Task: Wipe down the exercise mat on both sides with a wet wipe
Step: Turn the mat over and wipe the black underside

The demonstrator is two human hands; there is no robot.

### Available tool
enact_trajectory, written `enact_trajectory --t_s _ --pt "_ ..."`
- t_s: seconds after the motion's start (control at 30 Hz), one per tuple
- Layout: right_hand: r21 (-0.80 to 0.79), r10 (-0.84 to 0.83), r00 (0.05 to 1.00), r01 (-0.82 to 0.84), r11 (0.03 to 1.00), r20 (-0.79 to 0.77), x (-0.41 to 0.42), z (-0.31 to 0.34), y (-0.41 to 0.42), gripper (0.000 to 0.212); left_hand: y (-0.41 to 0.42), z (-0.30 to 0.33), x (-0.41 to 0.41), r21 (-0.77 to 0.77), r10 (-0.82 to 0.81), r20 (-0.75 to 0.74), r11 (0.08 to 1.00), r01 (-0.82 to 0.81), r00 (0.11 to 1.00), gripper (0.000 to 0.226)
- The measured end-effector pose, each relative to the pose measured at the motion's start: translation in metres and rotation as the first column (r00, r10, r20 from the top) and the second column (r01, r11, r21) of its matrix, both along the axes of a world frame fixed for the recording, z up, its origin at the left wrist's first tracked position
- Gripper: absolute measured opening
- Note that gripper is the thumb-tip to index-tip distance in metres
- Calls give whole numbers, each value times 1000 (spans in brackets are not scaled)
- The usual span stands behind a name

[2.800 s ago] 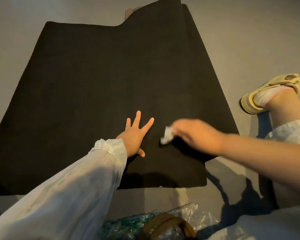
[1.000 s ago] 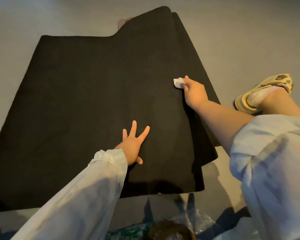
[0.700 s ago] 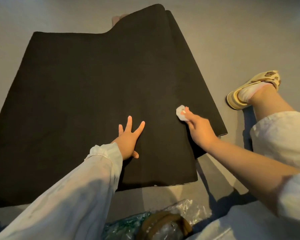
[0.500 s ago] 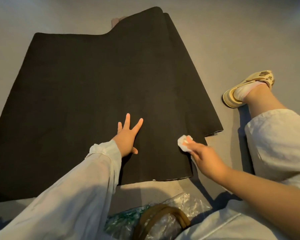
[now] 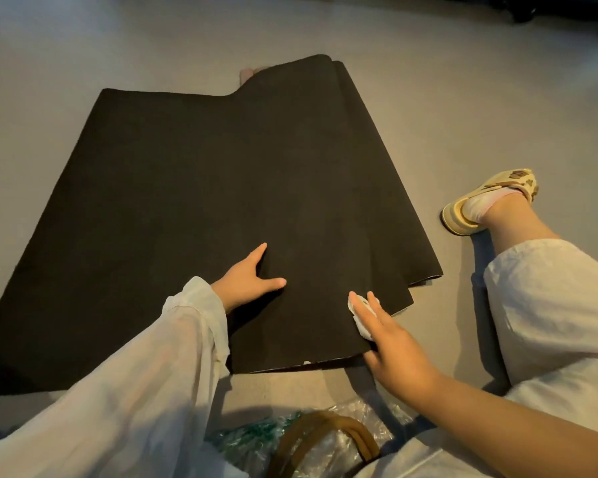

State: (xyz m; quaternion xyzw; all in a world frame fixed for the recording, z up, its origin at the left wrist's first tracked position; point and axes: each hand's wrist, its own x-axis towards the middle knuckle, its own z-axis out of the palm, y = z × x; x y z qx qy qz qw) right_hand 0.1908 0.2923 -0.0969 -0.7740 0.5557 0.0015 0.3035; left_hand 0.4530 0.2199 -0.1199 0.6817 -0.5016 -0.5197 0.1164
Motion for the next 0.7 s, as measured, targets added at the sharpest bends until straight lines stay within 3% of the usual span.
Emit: enact_trajectory --t_s 0.13,0.33,0.5,0.6,0.7 --pt "16 7 974 -11 1000 226 29 12 -4 80 -4 13 8 138 301 -229 951 -275 926 76" --pt "-21 200 929 -204 979 312 88 27 -19 82 -24 54 26 283 377 -437 920 -272 817 59" --pt "37 361 892 -384 922 273 120 28 -25 79 -28 75 48 134 234 -340 971 -199 911 29" --pt "70 405 878 -435 898 255 128 28 -24 77 -22 72 66 94 270 -268 963 -254 925 21" --pt "70 486 848 -510 858 213 142 31 -26 60 -15 60 91 16 411 -113 911 -412 905 17"
